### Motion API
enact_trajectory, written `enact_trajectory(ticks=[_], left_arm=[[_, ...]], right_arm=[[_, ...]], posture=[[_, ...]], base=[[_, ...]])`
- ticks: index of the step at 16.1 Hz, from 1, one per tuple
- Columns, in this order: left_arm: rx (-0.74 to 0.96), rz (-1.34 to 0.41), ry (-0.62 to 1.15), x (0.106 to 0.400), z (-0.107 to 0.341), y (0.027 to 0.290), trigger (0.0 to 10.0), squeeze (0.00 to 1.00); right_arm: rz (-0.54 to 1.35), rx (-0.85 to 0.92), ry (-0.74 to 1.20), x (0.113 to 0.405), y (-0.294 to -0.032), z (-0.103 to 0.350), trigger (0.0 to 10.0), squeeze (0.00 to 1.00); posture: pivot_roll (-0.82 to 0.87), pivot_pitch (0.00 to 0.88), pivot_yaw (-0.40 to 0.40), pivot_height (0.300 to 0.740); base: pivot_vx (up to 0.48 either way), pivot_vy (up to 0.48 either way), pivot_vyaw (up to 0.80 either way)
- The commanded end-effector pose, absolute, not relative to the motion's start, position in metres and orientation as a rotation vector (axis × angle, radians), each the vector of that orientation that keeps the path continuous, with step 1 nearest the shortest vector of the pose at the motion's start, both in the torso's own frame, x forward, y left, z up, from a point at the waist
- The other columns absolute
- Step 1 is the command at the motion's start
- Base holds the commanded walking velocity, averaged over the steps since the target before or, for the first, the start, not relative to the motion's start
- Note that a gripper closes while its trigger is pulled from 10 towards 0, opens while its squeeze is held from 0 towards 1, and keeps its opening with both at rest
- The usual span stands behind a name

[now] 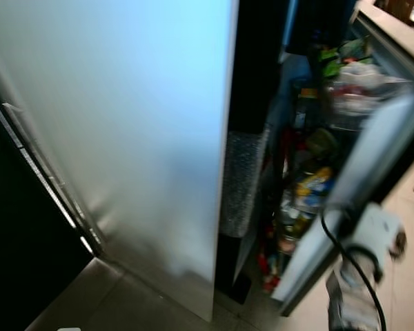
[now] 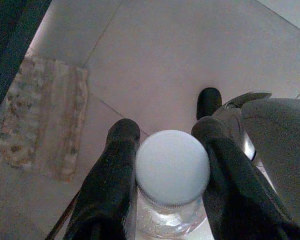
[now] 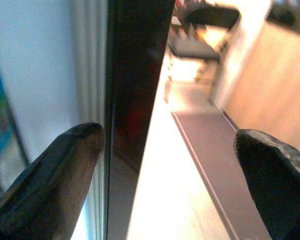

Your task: Restocking fridge

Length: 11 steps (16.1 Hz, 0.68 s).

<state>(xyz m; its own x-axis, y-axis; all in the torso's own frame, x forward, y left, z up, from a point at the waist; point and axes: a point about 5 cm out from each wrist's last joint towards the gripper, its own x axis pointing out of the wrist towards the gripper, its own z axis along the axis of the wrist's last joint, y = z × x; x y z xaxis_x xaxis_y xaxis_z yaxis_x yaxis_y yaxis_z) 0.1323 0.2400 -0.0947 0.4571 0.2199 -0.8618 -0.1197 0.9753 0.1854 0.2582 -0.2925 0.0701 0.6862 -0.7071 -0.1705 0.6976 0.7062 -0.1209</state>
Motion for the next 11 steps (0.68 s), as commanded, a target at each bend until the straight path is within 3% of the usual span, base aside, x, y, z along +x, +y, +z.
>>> enact_trajectory(ticks=[1,7,10,11], left_arm=[[0.101,0.202,1.090,0.131,-0.096,0.238,10.0,0.00],[0.102,0.200,1.090,0.131,-0.096,0.238,10.0,0.00],[0.106,0.187,1.092,0.132,-0.096,0.237,10.0,0.00],[0.113,0.188,1.089,0.132,-0.095,0.238,10.0,0.00]], right_arm=[[-0.825,-0.056,0.246,0.253,-0.298,0.064,10.0,0.00],[-0.766,-0.088,0.405,0.241,-0.306,0.025,10.0,0.00],[-0.538,-0.077,0.689,0.220,-0.284,-0.029,10.0,0.00],[-0.399,-0.187,0.821,0.201,-0.268,-0.051,10.0,0.00]], posture=[[0.03,0.000,0.002,0.740],[0.02,0.000,0.002,0.740],[0.00,0.000,0.014,0.740],[0.00,0.000,0.015,0.740]], base=[[0.000,0.000,0.00],[0.000,0.000,0.00],[0.000,0.000,0.00],[0.000,0.000,0.00]])
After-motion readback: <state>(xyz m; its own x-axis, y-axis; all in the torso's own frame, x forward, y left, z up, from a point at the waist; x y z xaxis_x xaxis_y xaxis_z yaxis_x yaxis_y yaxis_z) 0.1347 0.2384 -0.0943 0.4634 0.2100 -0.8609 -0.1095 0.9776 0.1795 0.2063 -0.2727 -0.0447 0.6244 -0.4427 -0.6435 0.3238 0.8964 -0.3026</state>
